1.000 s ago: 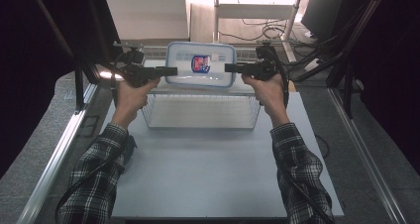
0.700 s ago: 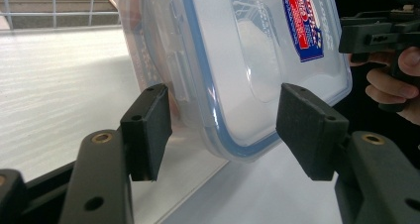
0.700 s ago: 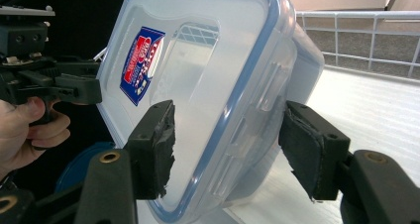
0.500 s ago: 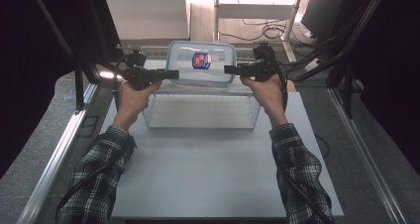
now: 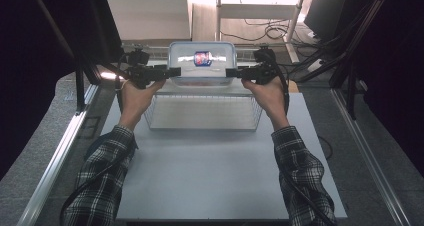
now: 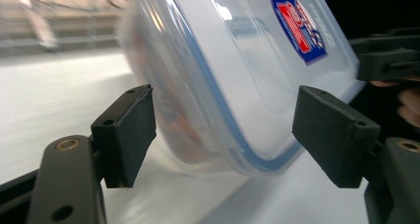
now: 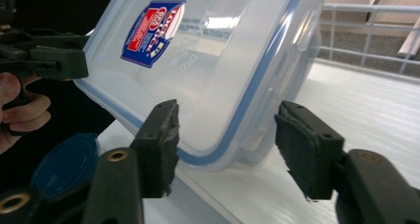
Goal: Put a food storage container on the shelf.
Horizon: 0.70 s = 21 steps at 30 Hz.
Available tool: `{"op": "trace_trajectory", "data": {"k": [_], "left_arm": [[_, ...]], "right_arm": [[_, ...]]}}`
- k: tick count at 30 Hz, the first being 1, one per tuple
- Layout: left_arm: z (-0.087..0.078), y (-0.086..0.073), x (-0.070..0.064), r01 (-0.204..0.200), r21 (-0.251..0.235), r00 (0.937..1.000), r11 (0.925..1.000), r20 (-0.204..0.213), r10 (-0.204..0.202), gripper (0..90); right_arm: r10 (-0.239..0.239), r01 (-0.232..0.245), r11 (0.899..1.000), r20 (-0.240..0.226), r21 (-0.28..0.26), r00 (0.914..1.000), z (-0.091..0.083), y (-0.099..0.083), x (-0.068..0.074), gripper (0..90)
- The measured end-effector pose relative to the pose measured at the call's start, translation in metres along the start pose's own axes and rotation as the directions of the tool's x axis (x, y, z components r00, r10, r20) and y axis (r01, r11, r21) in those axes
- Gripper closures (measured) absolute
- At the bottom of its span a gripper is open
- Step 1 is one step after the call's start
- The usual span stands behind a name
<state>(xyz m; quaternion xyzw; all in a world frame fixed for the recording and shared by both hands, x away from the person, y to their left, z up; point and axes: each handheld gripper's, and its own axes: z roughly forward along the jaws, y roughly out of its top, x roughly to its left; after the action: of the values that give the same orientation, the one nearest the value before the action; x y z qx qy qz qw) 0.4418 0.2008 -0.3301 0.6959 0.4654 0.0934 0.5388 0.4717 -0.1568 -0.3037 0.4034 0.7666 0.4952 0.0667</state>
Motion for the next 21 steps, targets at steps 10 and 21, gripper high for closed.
{"op": "trace_trajectory", "data": {"k": [10,21], "left_arm": [[-0.006,0.002,0.003,-0.005,-0.030,0.9999,0.9995,0.013,0.005,46.6],[-0.012,0.003,0.002,0.009,-0.007,0.9999,0.9999,0.011,-0.009,54.6]], "right_arm": [[0.019,-0.017,0.998,0.028,-0.063,0.9994,-0.002,0.000,-0.001,54.9],[-0.022,0.024,0.999,0.050,-0.043,0.9985,-0.005,0.002,0.007,59.9]]}}
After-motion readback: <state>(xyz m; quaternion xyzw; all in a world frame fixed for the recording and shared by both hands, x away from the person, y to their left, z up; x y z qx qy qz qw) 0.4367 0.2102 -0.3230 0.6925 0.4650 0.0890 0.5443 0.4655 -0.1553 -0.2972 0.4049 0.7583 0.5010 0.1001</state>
